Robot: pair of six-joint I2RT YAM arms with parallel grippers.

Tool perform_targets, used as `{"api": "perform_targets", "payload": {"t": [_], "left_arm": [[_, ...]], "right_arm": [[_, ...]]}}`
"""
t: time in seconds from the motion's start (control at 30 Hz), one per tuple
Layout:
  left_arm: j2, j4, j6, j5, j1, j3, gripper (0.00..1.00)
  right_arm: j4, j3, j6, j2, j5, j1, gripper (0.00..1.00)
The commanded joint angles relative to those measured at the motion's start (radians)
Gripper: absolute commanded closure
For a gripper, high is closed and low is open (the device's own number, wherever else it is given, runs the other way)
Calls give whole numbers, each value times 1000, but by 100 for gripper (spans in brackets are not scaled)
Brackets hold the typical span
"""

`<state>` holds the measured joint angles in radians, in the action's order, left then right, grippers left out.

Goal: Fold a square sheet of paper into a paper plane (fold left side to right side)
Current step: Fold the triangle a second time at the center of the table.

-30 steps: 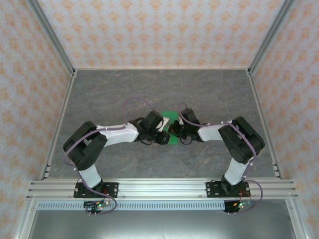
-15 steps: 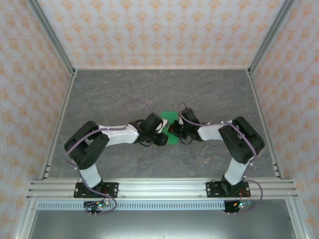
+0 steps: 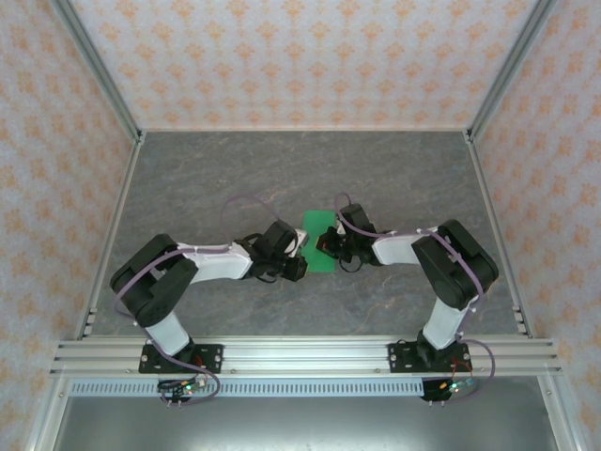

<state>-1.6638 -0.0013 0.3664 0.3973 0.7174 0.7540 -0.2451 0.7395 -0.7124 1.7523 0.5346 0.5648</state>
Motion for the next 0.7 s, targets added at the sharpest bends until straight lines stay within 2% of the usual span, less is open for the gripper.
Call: {"api": "perform_targets", "payload": {"t": [0.0, 0.13, 0.33, 0.67], "left_arm": [[42, -75, 10, 19, -3, -48, 87], [95, -82, 18, 20, -11, -51, 87], [167, -46, 48, 70, -72, -13, 86], [-20, 8, 42, 173, -80, 106, 86]], "right_arm": [[120, -3, 24, 6, -66, 2, 95], [124, -1, 24, 6, -65, 1, 95], [128, 3, 27, 5, -64, 1, 95], [132, 8, 28, 6, -59, 1, 95]]}}
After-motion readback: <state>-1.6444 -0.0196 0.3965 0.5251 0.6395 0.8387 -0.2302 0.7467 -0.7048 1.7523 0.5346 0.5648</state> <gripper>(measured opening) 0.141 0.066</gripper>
